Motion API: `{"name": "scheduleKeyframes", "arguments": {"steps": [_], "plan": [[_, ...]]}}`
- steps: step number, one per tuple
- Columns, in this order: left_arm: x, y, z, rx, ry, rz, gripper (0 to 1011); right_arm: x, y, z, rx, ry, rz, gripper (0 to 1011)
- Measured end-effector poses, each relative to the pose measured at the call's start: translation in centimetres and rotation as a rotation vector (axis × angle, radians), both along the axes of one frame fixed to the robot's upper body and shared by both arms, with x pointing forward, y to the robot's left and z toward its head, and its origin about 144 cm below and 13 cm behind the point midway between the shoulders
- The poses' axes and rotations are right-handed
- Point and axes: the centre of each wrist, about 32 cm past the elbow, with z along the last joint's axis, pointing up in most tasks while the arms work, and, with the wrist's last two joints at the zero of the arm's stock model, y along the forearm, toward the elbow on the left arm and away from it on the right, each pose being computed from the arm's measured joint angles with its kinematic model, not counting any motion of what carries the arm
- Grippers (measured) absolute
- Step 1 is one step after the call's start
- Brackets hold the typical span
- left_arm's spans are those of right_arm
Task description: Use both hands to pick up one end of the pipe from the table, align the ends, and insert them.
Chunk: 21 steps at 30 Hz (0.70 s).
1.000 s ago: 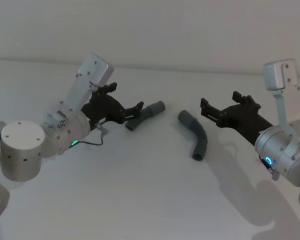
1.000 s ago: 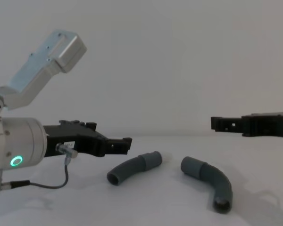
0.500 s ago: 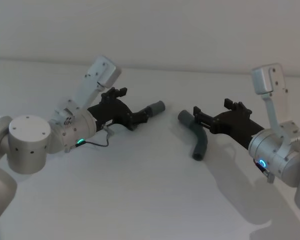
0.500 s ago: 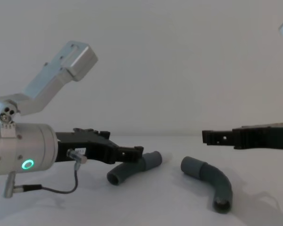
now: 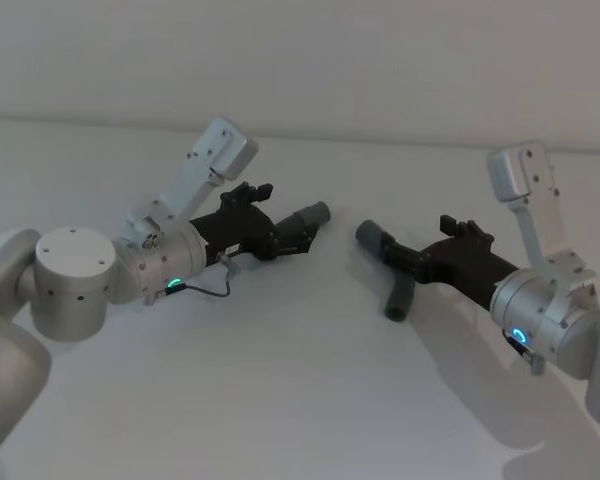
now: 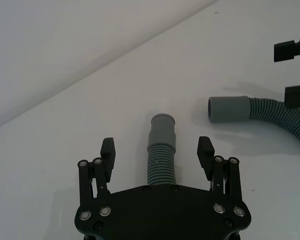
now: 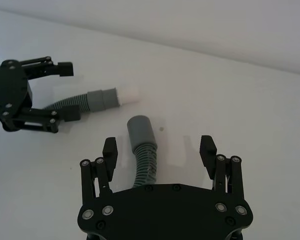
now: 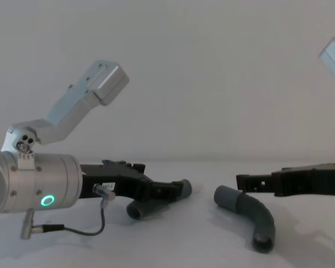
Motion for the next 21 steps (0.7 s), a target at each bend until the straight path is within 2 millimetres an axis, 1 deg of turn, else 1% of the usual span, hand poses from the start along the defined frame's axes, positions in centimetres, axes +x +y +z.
{"name": "scheduleKeyframes", "arguments": {"steps": [10,21], "plan": [[0.36,-0.20,-0.36,-0.003,0.012,0.012,1001,0.22,0.09,-0.35,-0.027,0.026,0.031,1000],[0.70,-0.35,-0.27,0.005,0.043,0.029,1001,0.29,0.21,-0.58,-0.043,0.045,0.050,1000]]}}
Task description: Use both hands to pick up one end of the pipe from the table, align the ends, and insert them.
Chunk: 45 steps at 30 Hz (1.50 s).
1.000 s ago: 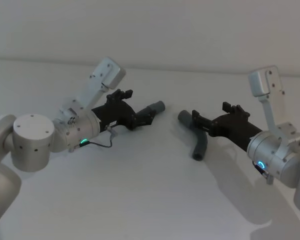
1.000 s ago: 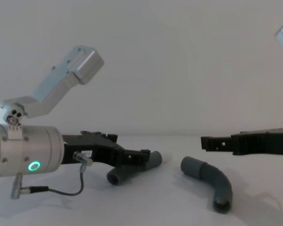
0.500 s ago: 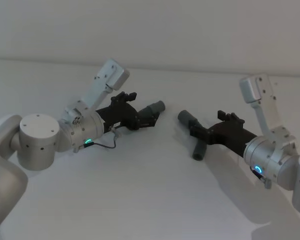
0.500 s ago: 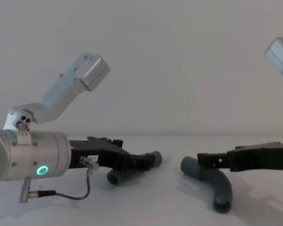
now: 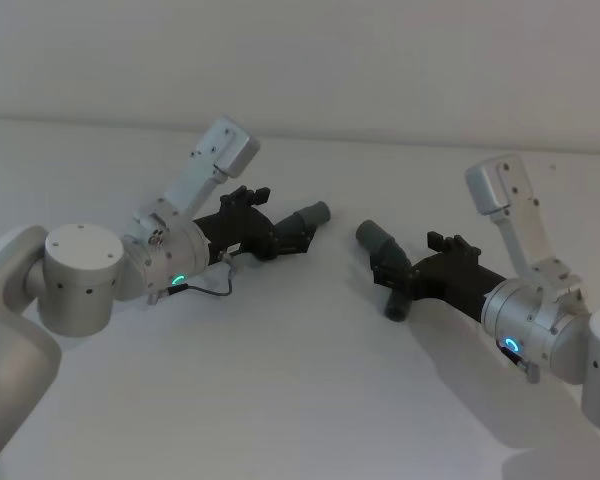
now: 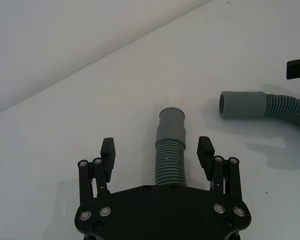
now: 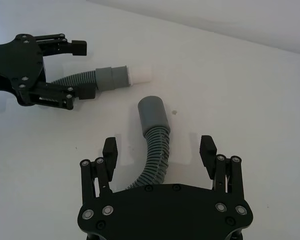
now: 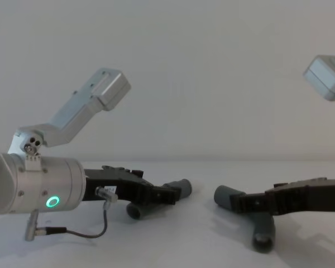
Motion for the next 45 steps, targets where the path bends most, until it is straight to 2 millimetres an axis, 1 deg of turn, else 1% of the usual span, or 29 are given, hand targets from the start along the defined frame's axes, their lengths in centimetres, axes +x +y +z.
{"name": "scheduleKeyframes", "arguments": {"steps": [27,29,31,32,33,34,35,36,37,38,39,41,42,43,44,45], "plan": [[0.54,-0.61,0.31,0.006,0.063,-0.005,1001,-0.24,-0.12,-0.23,-0.001,0.030,0.008,994],[0.54,-0.64,0.31,0.006,0.065,-0.004,968,-0.24,-0.12,-0.22,0.000,0.030,0.009,945],[0.55,-0.66,0.30,0.006,0.066,-0.003,947,-0.25,-0.13,-0.23,0.000,0.031,0.009,918],[0.55,-0.66,0.30,0.006,0.066,-0.003,909,-0.25,-0.13,-0.22,0.000,0.031,0.009,907],[0.54,-0.67,0.30,0.006,0.066,-0.003,890,-0.25,-0.14,-0.23,0.000,0.032,0.009,864],[0.55,-0.67,0.29,0.006,0.067,-0.003,874,-0.25,-0.14,-0.22,0.000,0.032,0.009,842],[0.55,-0.68,0.30,0.006,0.067,-0.003,826,-0.25,-0.14,-0.22,0.001,0.033,0.009,826],[0.55,-0.69,0.30,0.006,0.068,-0.002,809,-0.25,-0.14,-0.22,0.001,0.033,0.009,775],[0.55,-0.69,0.30,0.006,0.068,-0.002,798,-0.25,-0.15,-0.22,0.001,0.033,0.009,758],[0.55,-0.69,0.30,0.006,0.068,-0.002,758,-0.25,-0.15,-0.22,0.001,0.033,0.009,742],[0.56,-0.70,0.30,0.006,0.068,-0.002,747,-0.26,-0.15,-0.22,0.002,0.033,0.010,687],[0.56,-0.70,0.30,0.006,0.069,-0.002,668,-0.26,-0.15,-0.21,0.002,0.033,0.010,644],[0.56,-0.71,0.30,0.006,0.069,-0.002,626,-0.26,-0.15,-0.21,0.002,0.034,0.010,586],[0.56,-0.71,0.30,0.006,0.069,-0.002,612,-0.26,-0.15,-0.21,0.002,0.034,0.010,565],[0.57,-0.71,0.30,0.006,0.069,-0.001,566,-0.26,-0.15,-0.21,0.003,0.034,0.010,549],[0.57,-0.72,0.30,0.006,0.069,-0.001,546,-0.27,-0.16,-0.22,0.003,0.034,0.010,502]]}}
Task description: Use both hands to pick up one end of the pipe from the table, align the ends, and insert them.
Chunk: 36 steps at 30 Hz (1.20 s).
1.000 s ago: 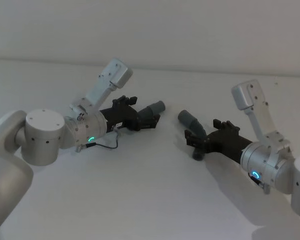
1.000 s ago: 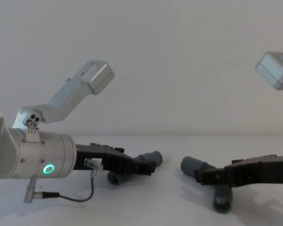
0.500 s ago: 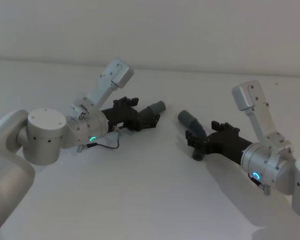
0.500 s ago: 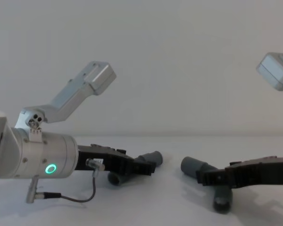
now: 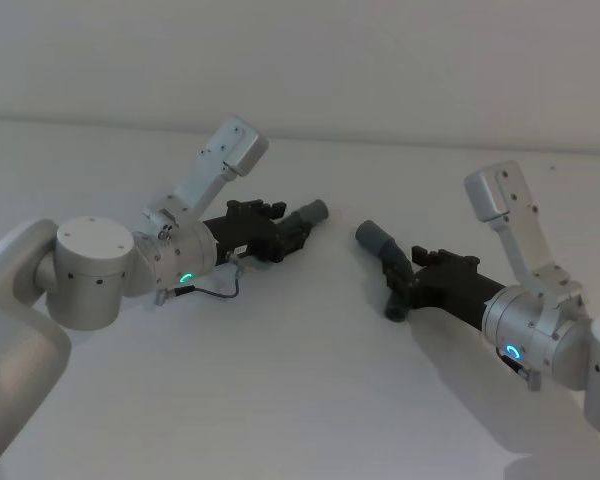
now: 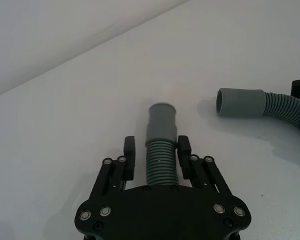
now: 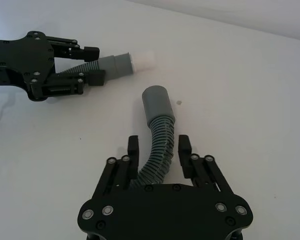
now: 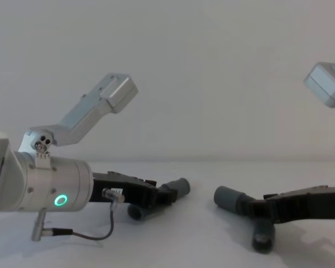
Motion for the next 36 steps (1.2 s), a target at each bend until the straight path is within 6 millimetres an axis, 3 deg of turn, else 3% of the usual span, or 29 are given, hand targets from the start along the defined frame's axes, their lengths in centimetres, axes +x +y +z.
{"name": "scheduleKeyframes", "arguments": {"steps": [6,15,36], "plan": [[0.00,-0.01,0.00,0.000,0.001,0.001,354,0.00,0.00,-0.01,0.001,0.001,0.000,324],[0.00,-0.03,-0.01,0.000,0.001,0.002,320,0.00,0.00,0.00,0.002,0.001,0.001,90],[0.00,-0.02,-0.01,0.001,0.002,0.002,320,0.00,0.00,-0.01,0.001,0.001,0.001,31]]}}
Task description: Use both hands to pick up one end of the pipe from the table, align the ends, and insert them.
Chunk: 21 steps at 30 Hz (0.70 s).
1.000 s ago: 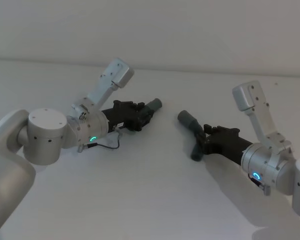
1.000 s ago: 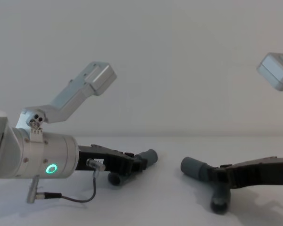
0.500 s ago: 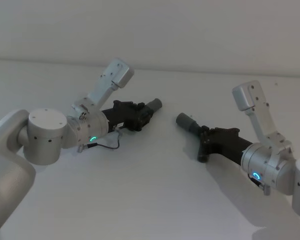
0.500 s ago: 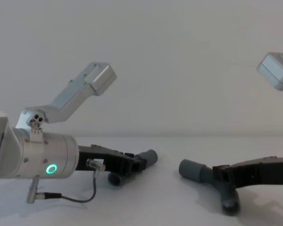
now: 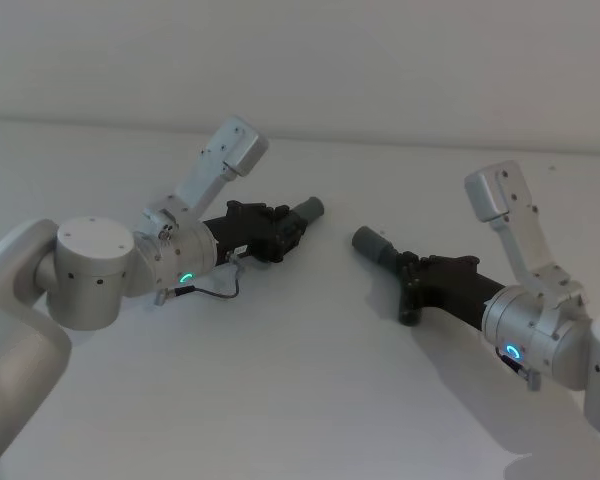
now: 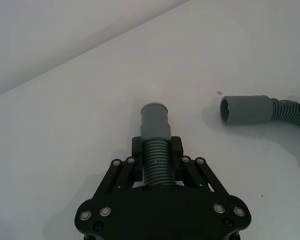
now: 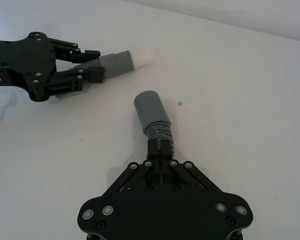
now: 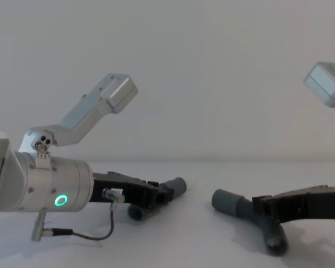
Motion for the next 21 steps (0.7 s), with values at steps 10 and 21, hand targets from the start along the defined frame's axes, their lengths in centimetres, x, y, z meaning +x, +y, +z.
{"name": "scheduleKeyframes", "arguments": {"steps": [10,21], "plan": [[0.00,0.00,0.00,0.000,0.000,0.000,320,0.00,0.00,-0.01,-0.001,0.001,0.000,228],[0.00,0.00,0.00,0.000,0.000,0.000,320,0.00,0.00,-0.01,-0.001,0.001,0.000,565]]}}
